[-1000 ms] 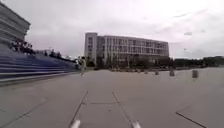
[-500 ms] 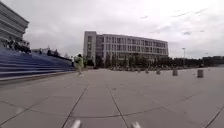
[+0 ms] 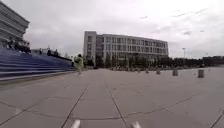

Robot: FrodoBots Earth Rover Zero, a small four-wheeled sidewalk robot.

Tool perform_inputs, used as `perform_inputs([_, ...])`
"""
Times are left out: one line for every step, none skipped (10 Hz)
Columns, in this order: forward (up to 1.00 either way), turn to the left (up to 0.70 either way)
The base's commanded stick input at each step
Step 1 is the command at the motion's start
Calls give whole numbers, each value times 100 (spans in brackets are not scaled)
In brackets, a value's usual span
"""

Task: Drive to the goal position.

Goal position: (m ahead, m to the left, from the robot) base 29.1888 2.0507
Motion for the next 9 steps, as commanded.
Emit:
perform_inputs([100,0])
perform_inputs([100,0])
perform_inputs([100,0])
perform_inputs([100,0])
perform_inputs([100,0])
perform_inputs([100,0])
perform_inputs([100,0])
perform_inputs([100,0])
perform_inputs([100,0])
